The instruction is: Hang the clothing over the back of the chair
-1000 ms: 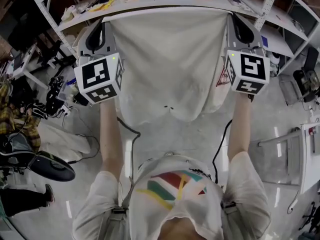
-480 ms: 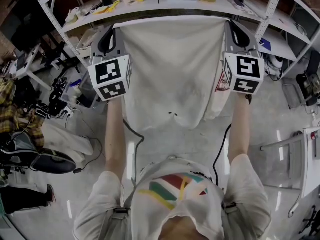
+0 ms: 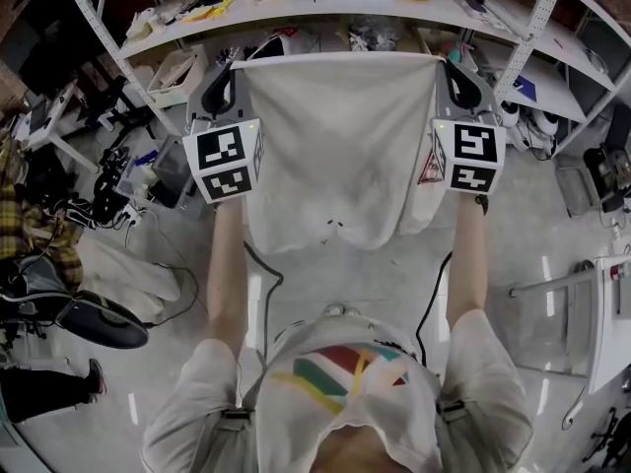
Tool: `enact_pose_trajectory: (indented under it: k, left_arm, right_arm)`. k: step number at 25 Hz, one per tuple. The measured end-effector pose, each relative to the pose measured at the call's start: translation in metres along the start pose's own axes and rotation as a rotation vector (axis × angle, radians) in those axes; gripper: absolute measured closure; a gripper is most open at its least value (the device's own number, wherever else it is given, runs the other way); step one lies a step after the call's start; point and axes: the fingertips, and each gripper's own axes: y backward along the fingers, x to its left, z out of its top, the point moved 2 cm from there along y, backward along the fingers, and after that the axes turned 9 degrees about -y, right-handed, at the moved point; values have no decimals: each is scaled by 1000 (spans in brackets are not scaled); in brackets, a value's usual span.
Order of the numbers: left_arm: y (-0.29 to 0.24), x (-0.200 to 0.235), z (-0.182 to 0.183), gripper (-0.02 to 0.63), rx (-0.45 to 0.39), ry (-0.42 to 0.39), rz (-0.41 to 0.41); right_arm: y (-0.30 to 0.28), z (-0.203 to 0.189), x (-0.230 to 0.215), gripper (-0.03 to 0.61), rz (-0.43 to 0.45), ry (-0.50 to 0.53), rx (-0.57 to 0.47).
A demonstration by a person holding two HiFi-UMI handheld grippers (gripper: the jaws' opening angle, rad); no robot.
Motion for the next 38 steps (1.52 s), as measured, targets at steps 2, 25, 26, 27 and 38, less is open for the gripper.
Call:
enact_pose_trajectory:
  k: [2, 25, 26, 27, 38]
  left_arm:
    - [-4, 6, 7, 598, -12, -12, 2]
    - [-17, 4, -28, 598, 64, -24, -49]
    - [-17, 1, -35, 598, 74, -25, -58]
    - [-17, -1, -43, 598, 84, -27, -67]
    - [-13, -33, -111, 598, 185, -10, -139]
  right_arm:
    - [-2, 10, 0, 569, 3, 15, -12]
    - [-23, -23, 12, 569, 21, 61, 89]
    - [-24, -30, 14, 569, 26, 61, 106]
    - [-24, -36, 18, 569, 32, 58, 122]
    - [-20, -95, 33, 569, 59, 76, 245]
